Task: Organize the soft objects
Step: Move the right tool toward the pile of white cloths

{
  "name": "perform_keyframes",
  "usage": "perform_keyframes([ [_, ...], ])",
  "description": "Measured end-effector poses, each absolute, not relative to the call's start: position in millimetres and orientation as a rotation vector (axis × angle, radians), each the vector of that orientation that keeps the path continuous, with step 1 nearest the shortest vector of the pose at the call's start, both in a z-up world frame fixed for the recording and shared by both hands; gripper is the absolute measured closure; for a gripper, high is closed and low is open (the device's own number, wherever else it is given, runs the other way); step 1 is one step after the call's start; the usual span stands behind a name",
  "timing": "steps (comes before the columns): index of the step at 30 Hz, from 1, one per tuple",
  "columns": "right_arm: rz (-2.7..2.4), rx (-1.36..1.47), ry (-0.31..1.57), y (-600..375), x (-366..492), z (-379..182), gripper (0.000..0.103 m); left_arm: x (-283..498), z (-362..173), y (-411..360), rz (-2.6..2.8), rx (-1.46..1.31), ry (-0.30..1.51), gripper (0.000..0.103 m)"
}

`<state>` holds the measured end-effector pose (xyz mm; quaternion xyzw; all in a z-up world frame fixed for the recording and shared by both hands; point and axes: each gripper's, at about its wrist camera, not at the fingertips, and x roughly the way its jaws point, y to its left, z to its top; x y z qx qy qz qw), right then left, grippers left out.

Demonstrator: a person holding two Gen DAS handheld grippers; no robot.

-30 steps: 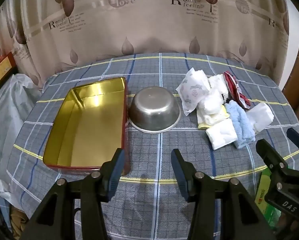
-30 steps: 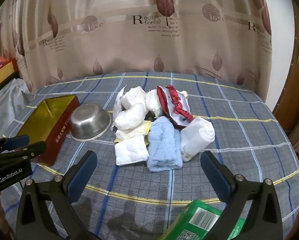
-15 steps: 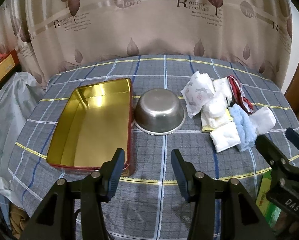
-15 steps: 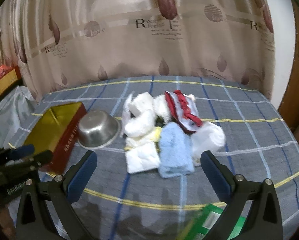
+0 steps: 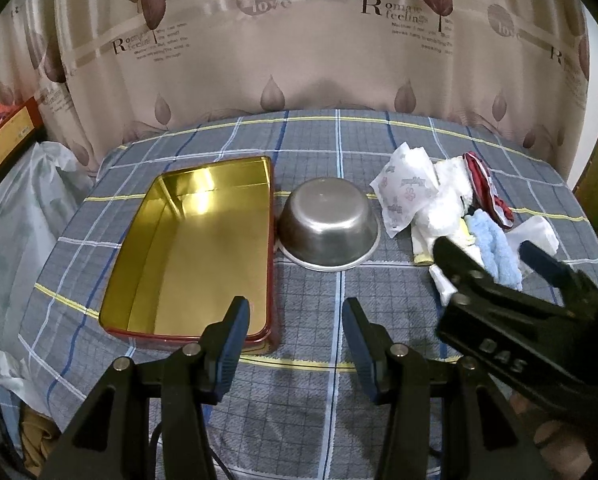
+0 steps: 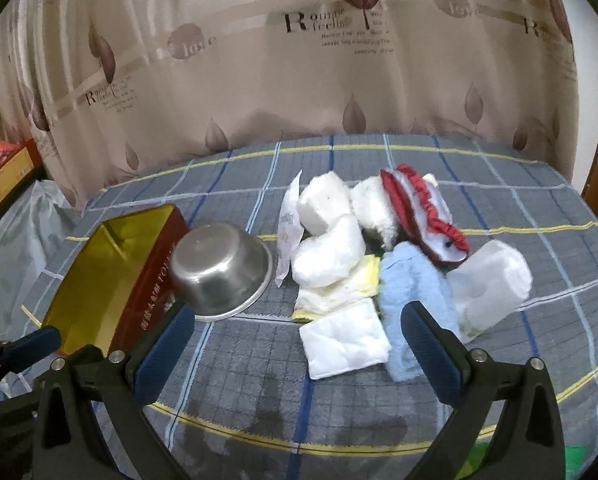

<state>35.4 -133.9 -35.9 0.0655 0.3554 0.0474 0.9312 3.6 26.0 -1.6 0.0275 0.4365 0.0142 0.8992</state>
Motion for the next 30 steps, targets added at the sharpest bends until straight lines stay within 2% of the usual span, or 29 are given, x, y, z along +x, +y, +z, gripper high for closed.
perform_keyframes([
  [30,-0.039,-0.126,0.67,-228,43,-49,0.0,17,-20,9,0.01,0.097,0.95,0.054],
])
